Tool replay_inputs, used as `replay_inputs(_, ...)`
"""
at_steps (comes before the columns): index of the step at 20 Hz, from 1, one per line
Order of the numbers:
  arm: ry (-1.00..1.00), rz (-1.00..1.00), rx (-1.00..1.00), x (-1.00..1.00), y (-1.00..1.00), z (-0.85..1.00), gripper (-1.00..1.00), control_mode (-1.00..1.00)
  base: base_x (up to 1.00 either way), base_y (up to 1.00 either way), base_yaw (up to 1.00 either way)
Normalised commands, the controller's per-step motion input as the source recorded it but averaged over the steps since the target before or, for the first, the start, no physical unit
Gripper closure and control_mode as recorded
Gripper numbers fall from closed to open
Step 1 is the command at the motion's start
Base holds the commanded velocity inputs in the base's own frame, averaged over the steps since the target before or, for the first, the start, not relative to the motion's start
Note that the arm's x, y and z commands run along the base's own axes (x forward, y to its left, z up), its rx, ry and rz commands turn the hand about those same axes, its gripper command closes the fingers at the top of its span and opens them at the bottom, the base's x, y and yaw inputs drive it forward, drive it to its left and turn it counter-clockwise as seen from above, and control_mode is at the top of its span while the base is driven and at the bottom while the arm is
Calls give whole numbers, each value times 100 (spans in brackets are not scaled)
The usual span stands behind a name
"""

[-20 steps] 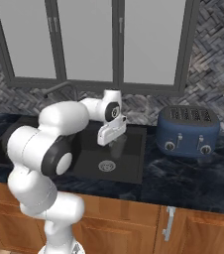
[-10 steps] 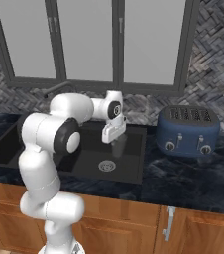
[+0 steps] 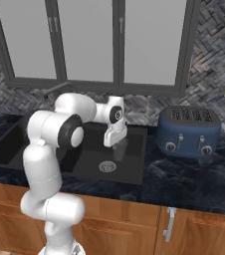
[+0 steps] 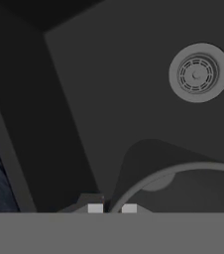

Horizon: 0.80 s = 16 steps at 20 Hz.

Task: Place the glass cup in the left basin and the glass cup in the right basin of the sink.

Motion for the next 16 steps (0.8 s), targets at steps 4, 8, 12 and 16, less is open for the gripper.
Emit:
replay_inputs(4, 6, 0, 0, 19, 0, -29, 100, -100, 0, 0, 0)
replay_inputs(8, 11, 0, 0, 22, 0, -31, 100, -100, 0, 0, 0)
replay_inputs(12, 10, 0, 0, 25, 0, -35, 100, -100, 0, 0, 0)
replay_inputs(16, -2, 0, 0, 8, 0, -31, 100, -100, 0, 0, 0)
